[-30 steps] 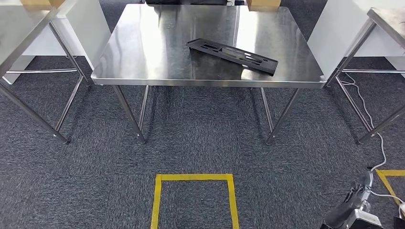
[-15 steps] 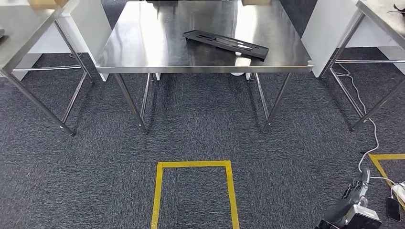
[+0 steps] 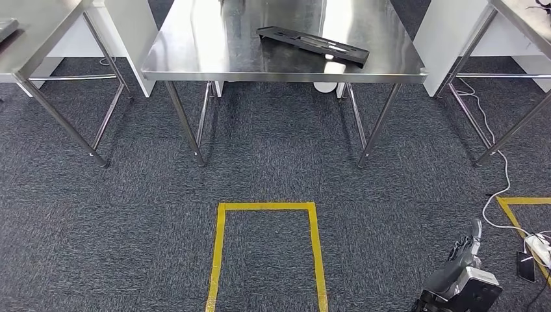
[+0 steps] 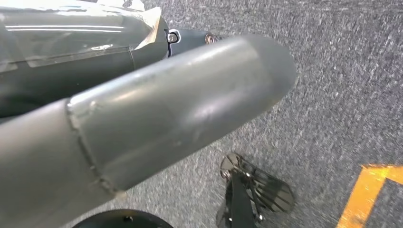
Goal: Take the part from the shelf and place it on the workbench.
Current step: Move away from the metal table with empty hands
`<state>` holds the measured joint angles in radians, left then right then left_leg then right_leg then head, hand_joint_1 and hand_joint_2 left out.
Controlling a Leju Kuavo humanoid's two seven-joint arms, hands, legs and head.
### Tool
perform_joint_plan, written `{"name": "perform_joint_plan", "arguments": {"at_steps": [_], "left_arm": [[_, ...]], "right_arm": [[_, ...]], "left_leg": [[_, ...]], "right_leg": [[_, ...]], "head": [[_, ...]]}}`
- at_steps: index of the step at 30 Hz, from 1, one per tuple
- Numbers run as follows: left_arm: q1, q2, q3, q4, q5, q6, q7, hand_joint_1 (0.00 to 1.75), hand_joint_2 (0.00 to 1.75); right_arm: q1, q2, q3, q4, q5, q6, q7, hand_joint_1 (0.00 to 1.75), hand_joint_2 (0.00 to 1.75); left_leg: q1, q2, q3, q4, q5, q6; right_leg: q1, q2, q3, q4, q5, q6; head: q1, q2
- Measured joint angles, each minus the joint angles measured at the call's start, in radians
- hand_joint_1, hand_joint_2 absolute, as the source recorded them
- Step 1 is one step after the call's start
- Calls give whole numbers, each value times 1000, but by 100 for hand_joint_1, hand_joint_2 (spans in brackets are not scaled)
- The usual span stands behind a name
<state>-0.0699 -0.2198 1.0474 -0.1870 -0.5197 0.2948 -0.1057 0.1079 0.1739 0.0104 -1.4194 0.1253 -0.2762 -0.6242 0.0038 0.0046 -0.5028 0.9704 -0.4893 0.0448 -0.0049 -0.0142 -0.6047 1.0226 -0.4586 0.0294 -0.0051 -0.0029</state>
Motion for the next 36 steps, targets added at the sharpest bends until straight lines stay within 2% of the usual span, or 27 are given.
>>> {"name": "perform_joint_plan", "arguments": {"at_steps": [1,3,4,5,6,7,8,9,10,11,12,14,15,16,18,19,20,21,23,25,27,29,30,32,34,35,36], "left_arm": [[0,-2,0,0,1,0,0,0,0],[-1,-4,0,0,4,2,0,0,0],[0,-6,0,0,6,2,-1,0,0],[0,-8,0,0,7,3,-1,0,0],[-1,-10,0,0,8,3,-1,0,0],[-1,-13,0,0,8,4,2,0,0],[-1,-15,0,0,5,6,9,0,0],[-1,-17,0,0,1,9,18,0,0],[-1,-18,0,0,-5,13,28,0,0],[-1,-18,0,0,-12,16,36,0,0],[-1,-17,0,0,-18,17,42,0,0],[1,-11,0,-1,-27,13,42,0,0],[2,-6,0,-1,-32,7,38,0,0],[3,0,-1,-1,-37,0,32,0,0],[2,11,-3,-2,-51,-13,20,0,0],[2,17,-5,-2,-57,-18,15,0,0],[1,22,-8,-3,-61,-21,11,0,0],[1,27,-11,-4,-63,-23,8,0,0],[0,33,-16,-6,-65,-25,4,0,0],[-2,38,-21,-8,-66,-33,-5,0,0],[-5,41,-26,-9,-69,-47,-23,0,0],[-6,40,-28,-9,-73,-62,-38,0,0],[-8,40,-29,-9,-75,-67,-42,0,0],[-11,38,-29,-9,-77,-71,-44,0,0],[-12,36,-29,-9,-77,-69,-38,0,0],[-12,34,-29,-9,-77,-67,-32,0,0],[-13,32,-29,-9,-74,-65,-27,0,0]], "right_arm": [[-2,-1,0,4,-3,0,2,0,0],[-7,-3,0,16,-8,1,3,0,0],[-9,-4,0,23,-8,3,4,0,0],[-10,-5,0,30,-8,4,4,0,0],[-13,-5,0,36,-8,6,3,0,0],[-16,-5,1,42,-7,7,3,0,0],[-20,-5,2,46,-6,6,3,0,0],[-24,-4,3,48,-5,4,2,0,0],[-25,-3,4,49,-5,0,2,0,0],[-24,-3,5,49,-8,-6,2,0,0],[-21,-2,4,49,-15,-12,2,0,0],[-12,-1,-2,50,-36,-19,2,0,0],[-9,1,-8,50,-47,-19,2,0,0],[-5,3,-15,50,-57,-19,0,0,0],[4,8,-27,50,-70,-17,-4,0,0],[10,11,-32,50,-72,-16,-6,0,0],[14,13,-37,50,-73,-16,-7,0,0],[18,15,-41,50,-73,-16,-9,0,0],[22,18,-48,50,-73,-16,-11,0,0],[25,22,-53,48,-73,-16,-12,0,0],[27,26,-60,43,-75,-16,-12,0,0],[31,29,-70,36,-77,-16,-10,0,0],[35,30,-76,33,-78,-14,-8,0,0],[39,31,-84,29,-73,-7,-3,0,0],[39,31,-86,27,-66,-1,0,0,0],[39,31,-86,27,-64,0,2,0,0],[38,31,-87,27,-62,2,2,0,0]], "left_leg": [[2,3,-12,-3,13,7],[0,5,-41,-2,35,12],[-1,6,-56,-1,46,11],[-1,6,-71,-1,58,9],[0,7,-87,0,69,7],[0,7,-101,2,80,3],[0,8,-114,6,89,-1],[-1,8,-126,10,97,-6],[-2,8,-133,13,106,-12],[-3,8,-137,15,115,-17],[-3,7,-139,14,124,-22],[-1,3,-147,20,125,-31],[0,1,-155,38,100,-37],[2,-2,-166,74,57,-42],[6,-3,-191,197,-52,-50],[6,-3,-197,259,-85,-52],[6,-3,-195,300,-93,-53],[6,-3,-179,309,-79,-52],[6,-4,-100,226,-30,-44],[3,-7,-10,99,-22,-34],[-4,-10,22,41,-34,-27],[-5,-7,15,26,-23,-15],[-4,-5,7,21,-14,-7],[-1,0,-16,14,8,8],[-2,4,-46,14,31,12],[-3,6,-62,15,43,10],[-3,7,-79,16,56,8]], "right_leg": [[0,2,-18,40,-37,-4],[-4,6,-56,164,-120,-9],[-6,6,-64,219,-142,-5],[-8,7,-60,250,-143,4],[-10,7,-38,244,-126,16],[-13,7,0,203,-100,27],[-16,7,52,134,-80,34],[-16,7,108,52,-73,36],[-14,9,149,-13,-77,31],[-11,11,172,-57,-85,25],[-7,12,177,-74,-89,18],[-11,11,160,-71,-79,4],[-14,9,153,-68,-71,-7],[-17,8,147,-68,-62,-18],[-13,7,129,-65,-43,-33],[-10,6,116,-61,-34,-35],[-8,6,102,-56,-28,-35],[-7,6,88,-49,-22,-34],[-7,8,62,-30,-16,-31],[-4,9,45,-16,-10,-23],[-5,8,37,-13,2,-7],[-5,8,27,-10,9,7],[-5,9,16,4,-6,8],[-6,11,-16,78,-78,1],[-8,12,-44,195,-152,-3],[-9,12,-45,240,-160,4],[-10,12,-34,260,-147,16]], "head": [[2,0],[6,0],[6,0],[7,0],[7,0],[7,0],[7,0],[7,0],[5,0],[4,0],[2,0],[1,0],[0,0],[-2,0],[-4,0],[-4,0],[-4,0],[-4,0],[-4,0],[-4,0],[-4,0],[-4,0],[-3,0],[1,0],[4,0],[4,0],[4,0]]}}
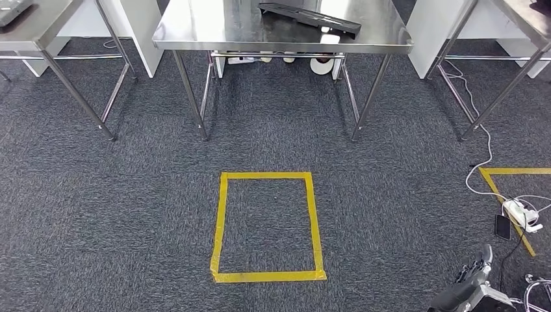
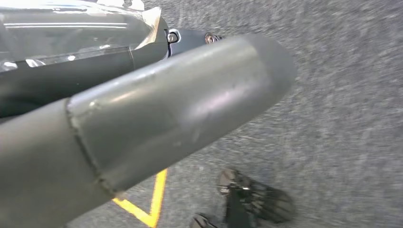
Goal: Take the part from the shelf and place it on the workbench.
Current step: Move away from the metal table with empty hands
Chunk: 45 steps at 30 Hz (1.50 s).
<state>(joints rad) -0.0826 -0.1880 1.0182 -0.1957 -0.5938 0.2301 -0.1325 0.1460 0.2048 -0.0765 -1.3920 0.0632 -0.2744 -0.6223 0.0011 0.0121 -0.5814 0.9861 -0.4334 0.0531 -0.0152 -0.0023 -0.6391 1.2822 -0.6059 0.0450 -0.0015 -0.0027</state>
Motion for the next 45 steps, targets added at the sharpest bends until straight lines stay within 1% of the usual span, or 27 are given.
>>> {"name": "perform_joint_plan", "arguments": {"at_steps": [1,3,5,6,8,9,10,12,13,14,16,18,20,22,24,25,28,30,31,33,35,37,39,40,42,44,45], "left_arm": [[0,-3,0,0,5,2,6,0,0],[0,-8,1,0,15,6,14,0,0],[0,-10,1,0,18,10,18,0,0],[0,-11,1,0,18,10,19,0,0],[1,-10,1,0,18,11,20,0,0],[3,-9,1,0,18,11,22,0,0],[5,-9,1,0,18,12,25,0,0],[8,-8,1,0,16,12,33,0,0],[8,-7,1,0,15,13,37,0,0],[8,-6,1,0,14,13,39,0,0],[8,-4,1,0,11,16,42,0,0],[8,-1,1,0,4,22,42,0,0],[7,1,1,0,0,25,40,0,0],[6,2,1,0,0,25,37,0,0],[6,0,1,1,2,25,34,0,0],[6,0,1,1,3,25,33,0,0],[8,1,1,1,2,24,30,0,0],[9,0,1,1,0,25,30,0,0],[10,0,1,1,0,26,30,0,0],[11,-2,1,1,-1,28,31,0,0],[11,-2,1,1,-2,30,32,0,0],[11,-1,1,1,-2,30,32,0,0],[13,0,1,2,-3,32,33,0,0],[13,0,1,2,-3,32,33,0,0],[13,1,1,2,-5,32,33,0,0],[14,1,1,2,-9,31,32,0,0],[15,2,1,2,-11,31,31,0,0]], "right_arm": [[-2,-1,0,0,1,1,0,0,0],[-9,-2,-1,0,2,3,1,0,0],[-17,-4,-1,1,3,4,1,0,0],[-20,-4,-1,1,3,4,1,0,0],[-21,-4,-1,3,4,5,1,0,0],[-21,-5,-1,4,4,5,1,0,0],[-21,-5,-2,5,3,5,2,0,0],[-21,-5,-2,6,0,5,2,0,0],[-21,-5,-2,7,-2,5,2,0,0],[-20,-5,-2,8,-3,5,2,0,0],[-19,-6,-2,9,-6,3,2,0,0],[-18,-6,-2,10,-8,0,2,0,0],[-16,-5,0,10,-10,-4,1,0,0],[-16,-5,2,10,-10,-5,1,0,0],[-14,-5,3,10,-11,-6,2,0,0],[-12,-5,3,10,-11,-7,2,0,0],[-9,-7,3,10,-15,-9,3,0,0],[-6,-9,3,12,-18,-11,4,0,0],[-5,-9,3,14,-19,-12,5,0,0],[-5,-10,4,15,-21,-14,5,0,0],[-6,-10,5,15,-21,-15,5,0,0],[-5,-10,7,16,-23,-16,6,0,0],[-4,-10,9,17,-27,-17,6,0,0],[-5,-10,10,17,-30,-18,6,0,0],[-5,-10,13,18,-37,-18,6,0,0],[-3,-9,13,21,-45,-18,6,0,0],[-2,-9,13,22,-49,-18,6,0,0]], "left_leg": [[0,1,-17,1,12,-3],[0,2,-47,6,36,-11],[-2,1,-62,9,59,-21],[-3,1,-65,8,70,-26],[0,-1,-71,5,86,-37],[2,-3,-77,14,71,-42],[5,-6,-85,38,33,-48],[9,-9,-104,140,-85,-55],[10,-10,-112,207,-132,-58],[10,-10,-114,264,-151,-60],[11,-10,-88,308,-112,-60],[11,-11,-3,225,-61,-53],[8,-12,108,72,-88,-42],[0,-13,158,-16,-121,-31],[-1,-10,146,-27,-106,-14],[0,-7,136,-30,-94,-5],[1,0,99,-32,-62,7],[1,2,76,-30,-44,4],[2,2,67,-28,-37,0],[3,2,55,-21,-29,-8],[0,2,45,-8,-24,-18],[-3,1,36,-1,-18,-29],[1,0,30,6,-20,-39],[3,-2,21,24,-36,-43],[7,-5,-22,123,-105,-53],[9,-6,-76,256,-173,-59],[9,-6,-88,292,-182,-60]], "right_leg": [[-1,0,25,-12,29,13],[-3,0,120,-133,69,26],[2,2,212,-283,54,13],[6,3,233,-325,41,4],[5,2,222,-332,49,-13],[2,0,212,-329,58,-23],[-2,-2,201,-329,70,-35],[-1,-6,174,-328,97,-52],[1,-7,159,-326,111,-56],[3,-8,142,-323,124,-56],[5,-8,104,-310,146,-53],[5,-8,66,-295,162,-47],[9,-8,46,-285,177,-37],[9,-10,42,-286,194,-23],[8,-10,31,-281,199,-13],[8,-8,18,-259,183,-13],[1,-3,-48,-87,77,-22],[-3,-3,-55,-9,39,-12],[-5,-3,-28,-28,42,-3],[-12,-3,74,-167,73,14],[-10,1,145,-286,94,13],[-3,4,149,-308,99,0],[-7,3,143,-306,106,-13],[-10,3,141,-307,111,-22],[-11,1,134,-308,122,-38],[-7,0,120,-306,130,-47],[-6,0,115,-305,133,-48]], "head": [[0,0],[0,0],[-2,0],[-4,0],[-8,0],[-8,0],[-9,0],[-10,0],[-10,0],[-10,0],[-10,0],[-10,0],[-10,0],[-9,0],[-9,0],[-7,0],[0,0],[0,0],[0,0],[1,0],[0,0],[-1,0],[-1,0],[-3,0],[-4,0],[-5,0],[-5,0]]}}
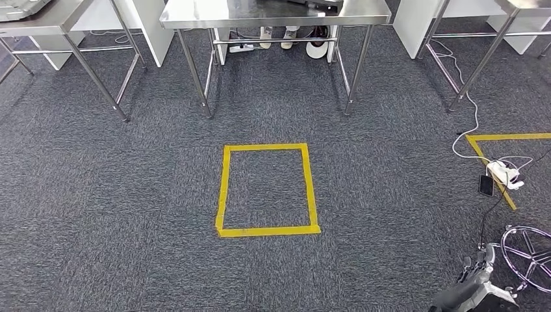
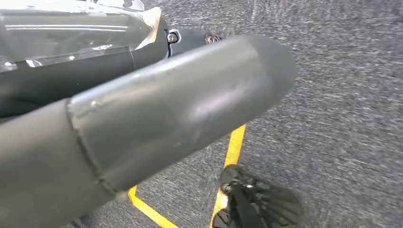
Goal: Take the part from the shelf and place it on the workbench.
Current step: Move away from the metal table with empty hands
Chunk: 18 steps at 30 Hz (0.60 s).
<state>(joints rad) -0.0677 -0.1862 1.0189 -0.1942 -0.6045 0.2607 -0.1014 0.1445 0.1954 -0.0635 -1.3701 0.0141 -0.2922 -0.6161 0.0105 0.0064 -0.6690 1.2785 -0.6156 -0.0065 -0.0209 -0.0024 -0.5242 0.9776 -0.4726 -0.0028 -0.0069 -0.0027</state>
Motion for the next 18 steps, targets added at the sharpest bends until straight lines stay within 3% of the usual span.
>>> {"name": "perform_joint_plan", "arguments": {"at_steps": [1,2,4,6,8,10,12,14,15,16,17,18], "left_arm": [[1,1,0,0,-2,0,-1,0,0],[1,1,0,0,-3,-1,-1,0,0],[0,3,0,0,-5,-3,-3,0,0],[0,5,0,0,-9,-5,-6,0,0],[1,6,0,0,-11,-7,-9,0,0],[1,5,0,0,-12,-7,-12,0,0],[0,6,0,0,-14,-7,-14,0,0],[0,8,0,0,-16,-8,-15,0,0],[0,8,0,0,-18,-9,-15,0,0],[0,8,0,0,-19,-10,-15,0,0],[0,7,0,0,-20,-11,-15,0,0],[0,7,0,0,-21,-13,-15,0,0]], "right_arm": [[1,0,0,1,-3,0,0,0,0],[3,0,0,2,-6,0,0,0,0],[3,0,0,3,-19,8,3,0,0],[2,0,-1,3,-50,34,11,0,0],[2,1,-2,4,-85,65,19,0,0],[4,1,-4,4,-109,84,22,0,0],[4,0,-9,5,-121,95,25,0,0],[6,0,-14,8,-131,102,26,0,0],[9,0,-17,9,-134,104,27,0,0],[11,0,-20,11,-137,106,27,0,0],[13,0,-22,12,-140,107,27,0,0],[13,0,-24,12,-142,109,27,0,0]], "left_leg": [[0,0,8,-3,10,1],[0,0,36,-46,37,4],[0,-10,120,-189,96,15],[-2,-22,166,-279,117,22],[-7,-19,165,-293,120,29],[-6,-6,163,-302,132,44],[-3,10,158,-309,142,56],[-4,25,150,-309,145,60],[-4,33,147,-308,147,60],[-5,41,146,-308,147,60],[-4,50,146,-307,147,59],[-4,59,146,-305,147,57]], "right_leg": [[1,0,-3,1,2,0],[2,0,-5,2,4,2],[5,3,-7,3,7,6],[9,8,-13,5,11,14],[12,12,-21,5,20,27],[11,15,-36,21,12,37],[8,13,-79,105,-35,36],[6,13,-142,241,-95,37],[5,13,-159,286,-109,41],[4,11,-157,295,-108,49],[3,7,-134,261,-92,58],[1,-6,-95,195,-66,67]], "head": [[0,0],[0,0],[0,0],[2,0],[3,0],[3,0],[6,0],[9,0],[9,0],[10,0],[10,0],[10,0]]}}
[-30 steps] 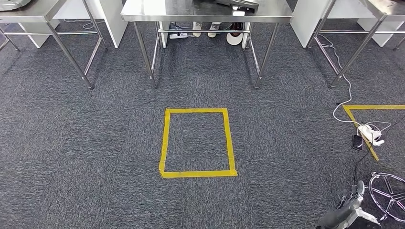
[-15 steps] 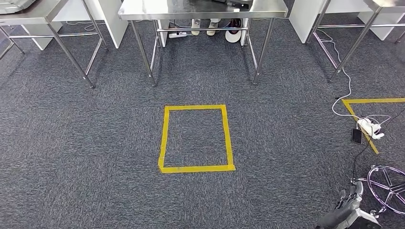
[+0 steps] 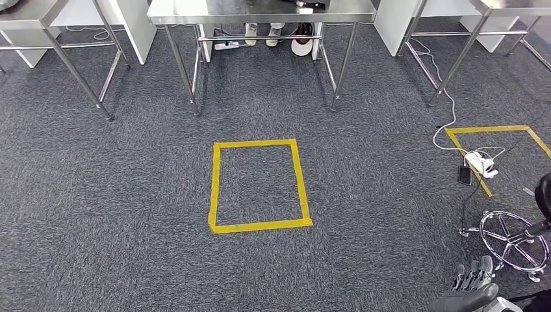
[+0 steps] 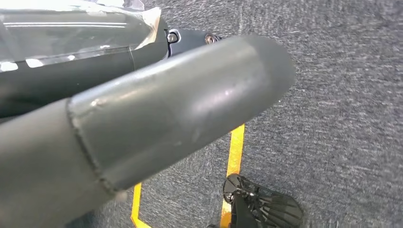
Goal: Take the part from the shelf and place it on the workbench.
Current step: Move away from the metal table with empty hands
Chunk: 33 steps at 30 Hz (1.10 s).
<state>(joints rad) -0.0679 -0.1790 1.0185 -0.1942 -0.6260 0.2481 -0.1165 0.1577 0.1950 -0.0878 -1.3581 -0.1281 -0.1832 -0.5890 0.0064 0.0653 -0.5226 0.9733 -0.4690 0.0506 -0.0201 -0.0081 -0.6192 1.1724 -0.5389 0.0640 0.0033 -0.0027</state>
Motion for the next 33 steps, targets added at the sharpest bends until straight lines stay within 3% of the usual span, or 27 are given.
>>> {"name": "perform_joint_plan", "arguments": {"at_steps": [1,3,5,10,11,14,15,16,18,20,22,23,24,26,28,29,30,31,33], "left_arm": [[0,1,0,0,-1,-1,0,0,0],[-1,2,0,0,-2,-3,-1,0,0],[-1,2,0,0,-2,-3,-1,0,0],[-2,2,0,0,-3,-3,-1,0,0],[-2,3,0,0,-4,-3,-1,0,0],[-1,5,0,0,-7,-5,-3,0,0],[0,6,0,0,-7,-6,-3,0,0],[0,6,0,0,-7,-6,-3,0,0],[0,7,0,0,-7,-6,-3,0,0],[0,8,0,0,-7,-6,-3,0,0],[0,7,0,0,-7,-6,-3,0,0],[-1,6,0,0,-7,-7,-3,0,0],[-2,5,0,0,-7,-7,-3,0,0],[-1,5,0,0,-7,-7,-2,0,0],[0,6,0,0,-8,-6,0,0,0],[0,5,0,0,-10,-7,1,0,0],[-1,5,0,0,-13,-7,3,0,0],[-2,4,0,0,-17,-7,5,0,0],[-5,1,0,0,-26,-7,12,0,0]], "right_arm": [[0,0,-1,0,-3,2,0,0,0],[0,2,-3,0,-9,9,1,0,0],[1,4,-6,-1,-12,13,2,0,0],[2,5,-9,0,-14,15,2,0,0],[2,6,-10,0,-15,16,2,0,0],[2,12,-18,2,-24,27,8,0,0],[2,14,-20,3,-27,31,10,0,0],[2,14,-22,5,-28,32,11,0,0],[1,15,-22,5,-29,33,12,0,0],[-2,16,-23,5,-28,33,13,0,0],[-6,15,-26,10,-24,28,20,0,0],[-10,14,-30,18,-23,25,25,0,0],[-19,13,-36,34,-23,23,31,0,0],[-54,5,-49,98,-9,5,38,0,0],[-107,-15,-65,221,50,-55,57,0,0],[-136,-29,-75,304,85,-90,72,0,0],[-165,-45,-88,395,112,-117,93,0,0],[-191,-60,-103,488,134,-138,121,0,0],[-231,-83,-120,656,201,-184,217,0,0]], "left_leg": [[-3,9,0,4,-2,-4],[-9,24,-1,12,-7,-14],[-12,35,-1,15,-9,-21],[-11,43,0,14,-8,-24],[-8,37,-1,18,-13,-30],[3,-43,-90,228,-124,-46],[4,-66,-106,272,-137,-45],[5,-74,-87,235,-106,-42],[9,-127,-21,96,-43,-33],[10,-164,6,31,-27,-30],[6,-145,4,23,-25,-24],[6,-131,4,18,-20,-18],[6,-116,4,13,-15,-10],[7,-81,1,6,-9,-1],[5,-44,-3,7,-9,1],[4,-28,-5,7,-8,2],[4,-14,-6,7,-8,1],[3,-2,-6,8,-8,1],[0,18,-2,9,-9,-3]], "right_leg": [[-1,-24,41,-76,23,4],[3,-53,90,-176,51,-3],[8,-46,90,-188,56,-18],[9,-37,83,-187,58,-24],[5,-29,85,-188,60,-29],[-2,29,81,-190,76,-55],[-1,51,79,-189,79,-59],[0,68,80,-188,80,-59],[2,91,80,-186,81,-56],[4,113,68,-184,87,-46],[4,134,52,-184,95,-32],[4,125,43,-179,94,-27],[6,103,29,-159,83,-26],[6,45,-22,-59,33,-30],[5,24,-79,65,-17,-27],[3,21,-88,94,-25,-22],[2,17,-74,83,-18,-14],[1,10,-40,32,2,-6],[3,-33,51,-116,44,-1]], "head": [[1,0],[-1,0],[-3,0],[-3,0],[-4,0],[-6,0],[-7,0],[-7,0],[-6,0],[-5,0],[-6,0],[-6,0],[-4,0],[1,0],[3,0],[3,0],[4,0],[4,0],[4,0]]}}
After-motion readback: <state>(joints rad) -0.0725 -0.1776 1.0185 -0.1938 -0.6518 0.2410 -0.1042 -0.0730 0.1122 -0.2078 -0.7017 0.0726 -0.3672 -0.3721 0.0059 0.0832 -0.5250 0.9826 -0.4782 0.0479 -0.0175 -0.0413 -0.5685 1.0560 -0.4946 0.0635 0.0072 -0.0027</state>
